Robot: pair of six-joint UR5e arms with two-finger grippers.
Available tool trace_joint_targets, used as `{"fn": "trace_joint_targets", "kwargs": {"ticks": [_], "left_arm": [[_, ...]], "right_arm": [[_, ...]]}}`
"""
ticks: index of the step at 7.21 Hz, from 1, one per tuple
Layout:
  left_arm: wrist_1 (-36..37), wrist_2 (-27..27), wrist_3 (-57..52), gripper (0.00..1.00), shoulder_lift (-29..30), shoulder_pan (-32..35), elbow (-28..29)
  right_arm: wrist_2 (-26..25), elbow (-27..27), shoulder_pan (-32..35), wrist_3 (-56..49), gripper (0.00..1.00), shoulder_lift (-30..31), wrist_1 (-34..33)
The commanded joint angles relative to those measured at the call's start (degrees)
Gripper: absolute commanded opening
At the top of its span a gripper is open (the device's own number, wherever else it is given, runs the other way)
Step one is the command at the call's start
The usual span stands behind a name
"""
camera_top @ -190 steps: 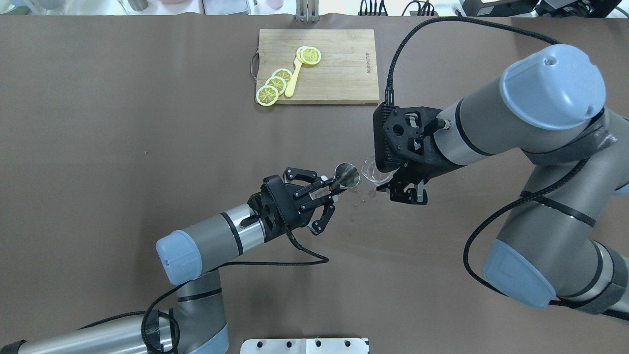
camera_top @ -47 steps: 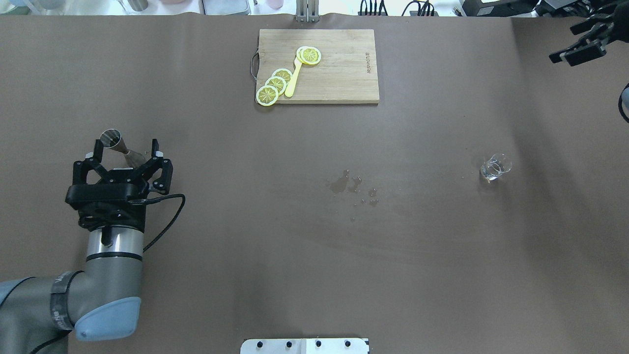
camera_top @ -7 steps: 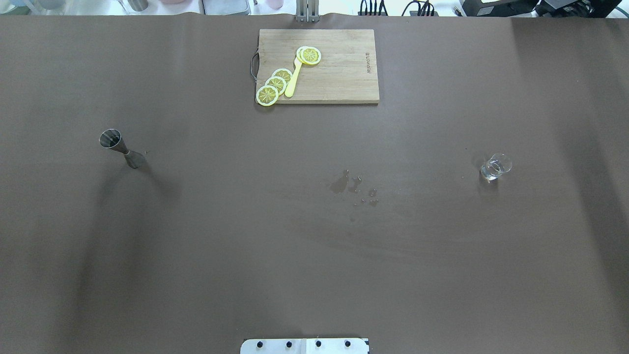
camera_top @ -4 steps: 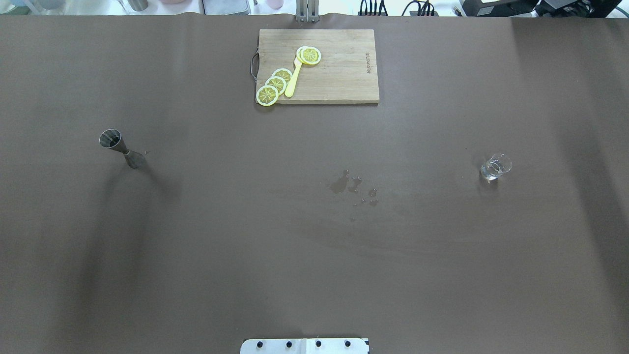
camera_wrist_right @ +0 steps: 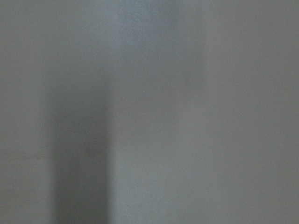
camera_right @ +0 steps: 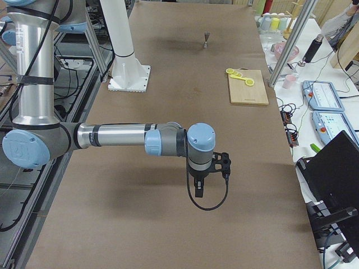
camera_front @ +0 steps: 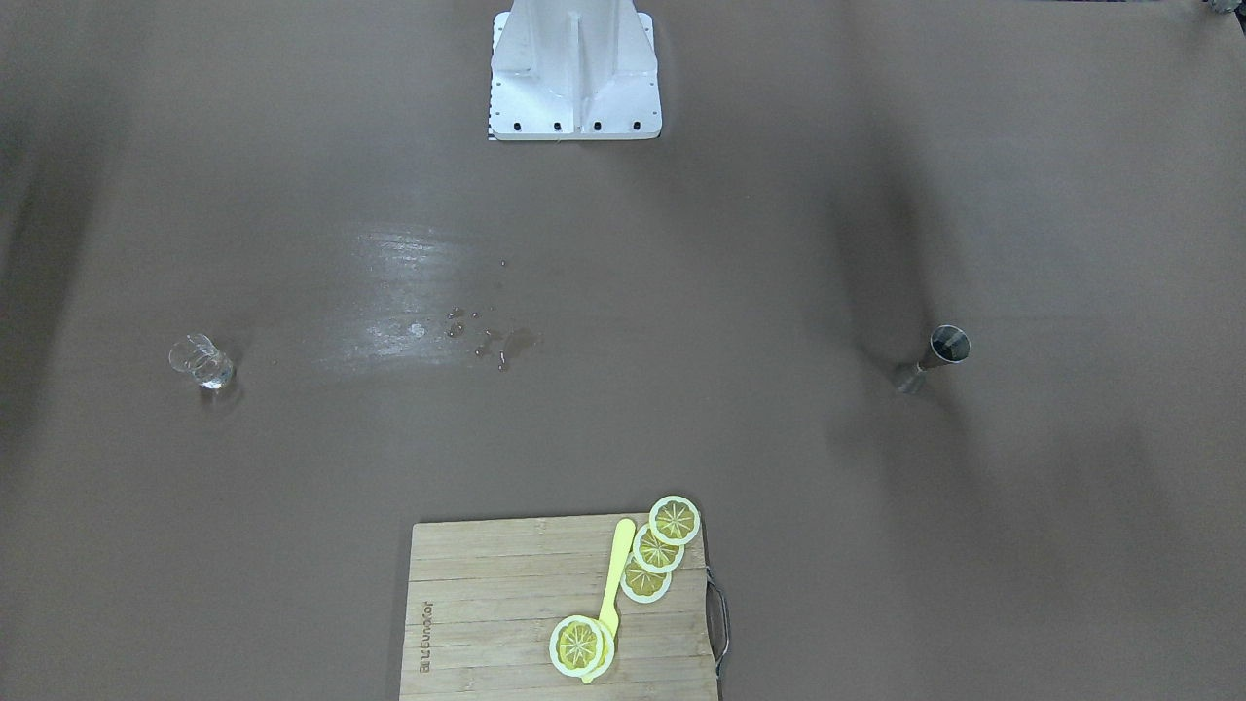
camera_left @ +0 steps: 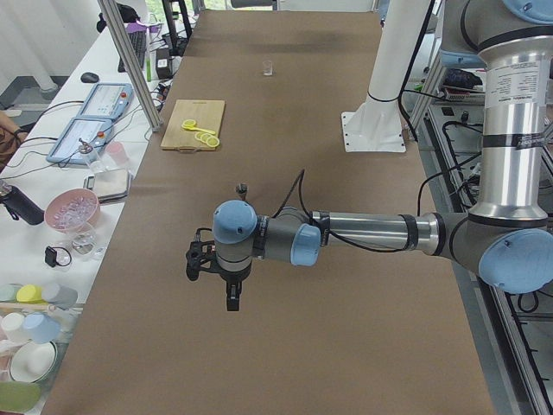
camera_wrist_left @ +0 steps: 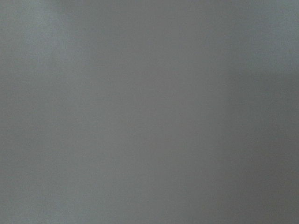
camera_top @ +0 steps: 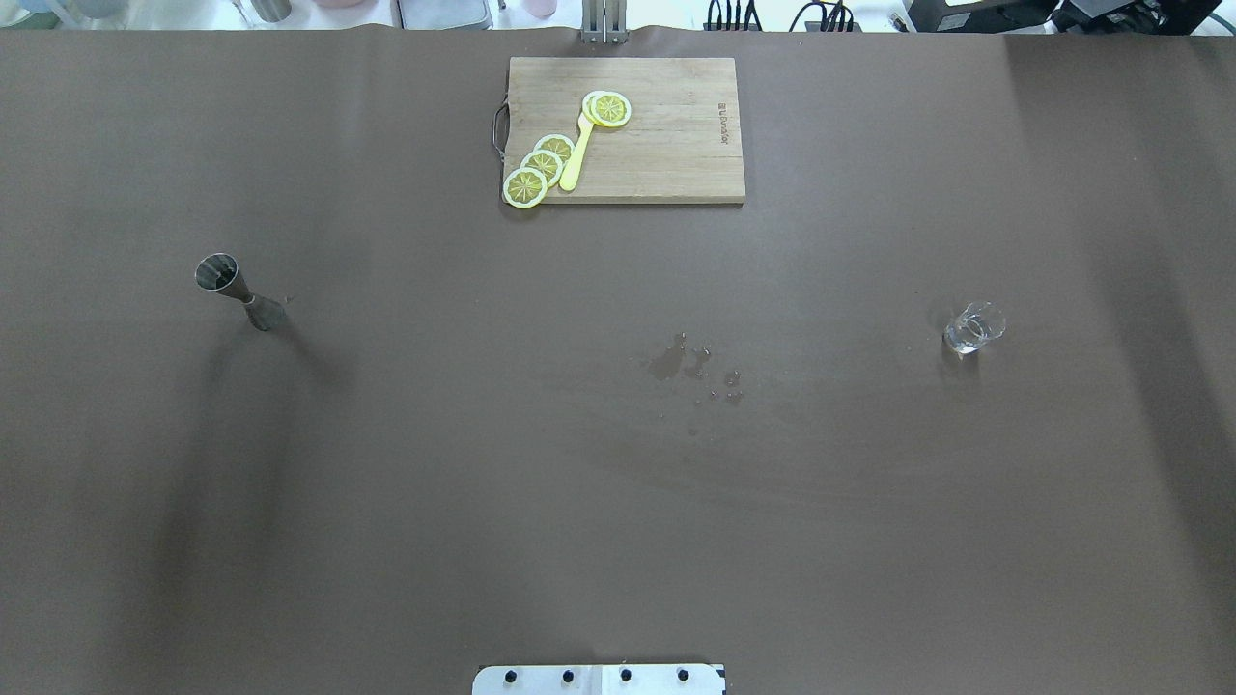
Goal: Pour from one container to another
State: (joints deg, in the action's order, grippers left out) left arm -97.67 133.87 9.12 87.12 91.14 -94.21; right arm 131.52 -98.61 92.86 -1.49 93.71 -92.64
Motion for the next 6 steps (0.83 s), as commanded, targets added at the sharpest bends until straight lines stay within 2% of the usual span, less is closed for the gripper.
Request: {"fn": "trace_joint_targets", "kwargs": {"ticks": [1,6], "left_arm": [[0.02,0.16,0.19,0.99,-0.11,0.0,0.34],[0.37,0.34,0.37,0.99,-0.29,-0.18,-0.36]], "right_arm": [[-0.21,-0.97,0.04,0.08,1.0,-0.1,-0.09],[-0.21,-1.23,0.04,-0.44,1.0,0.6,0.0]]}}
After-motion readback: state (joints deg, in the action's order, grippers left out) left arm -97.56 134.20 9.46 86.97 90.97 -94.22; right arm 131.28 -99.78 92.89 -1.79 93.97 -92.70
